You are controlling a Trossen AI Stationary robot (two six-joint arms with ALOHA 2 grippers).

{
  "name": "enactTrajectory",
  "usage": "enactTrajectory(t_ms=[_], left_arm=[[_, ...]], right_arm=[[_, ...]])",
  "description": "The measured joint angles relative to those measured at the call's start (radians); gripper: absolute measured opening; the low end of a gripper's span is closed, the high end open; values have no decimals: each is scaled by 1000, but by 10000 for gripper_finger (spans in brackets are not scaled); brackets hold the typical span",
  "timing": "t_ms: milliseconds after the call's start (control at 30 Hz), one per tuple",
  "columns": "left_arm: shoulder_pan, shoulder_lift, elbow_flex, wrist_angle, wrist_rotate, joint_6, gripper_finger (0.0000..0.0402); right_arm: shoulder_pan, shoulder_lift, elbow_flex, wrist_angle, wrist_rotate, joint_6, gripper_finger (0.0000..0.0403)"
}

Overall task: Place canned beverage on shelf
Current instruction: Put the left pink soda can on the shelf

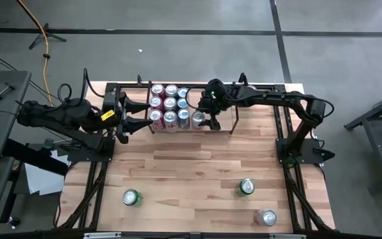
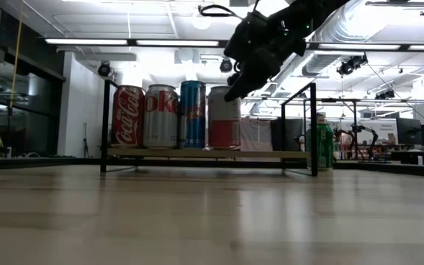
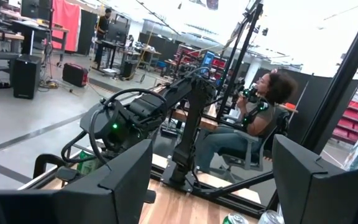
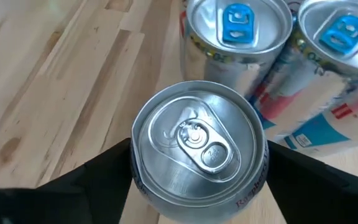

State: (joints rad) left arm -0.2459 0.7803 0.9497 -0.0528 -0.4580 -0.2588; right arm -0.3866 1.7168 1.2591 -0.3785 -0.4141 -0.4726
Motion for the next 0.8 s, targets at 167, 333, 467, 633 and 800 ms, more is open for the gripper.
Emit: enactTrajectory(t_ms=[167, 333, 467, 633, 800], left_arm=[[0, 0, 0, 0, 1, 0, 234], [0, 0, 0, 0, 1, 0, 234], [0, -3, 0, -2, 2, 0, 234], [0, -22, -1, -5, 2, 9, 234], [0, -47, -1, -1, 1, 46, 234]], right_arm=[[0, 2, 0, -5, 38, 2, 340], [0, 1, 0, -4, 70, 2, 343], [-5, -2, 19, -22, 92, 2, 344], [-20, -8, 111, -102, 109, 4, 345], [-31, -9, 217, -220, 110, 4, 346]])
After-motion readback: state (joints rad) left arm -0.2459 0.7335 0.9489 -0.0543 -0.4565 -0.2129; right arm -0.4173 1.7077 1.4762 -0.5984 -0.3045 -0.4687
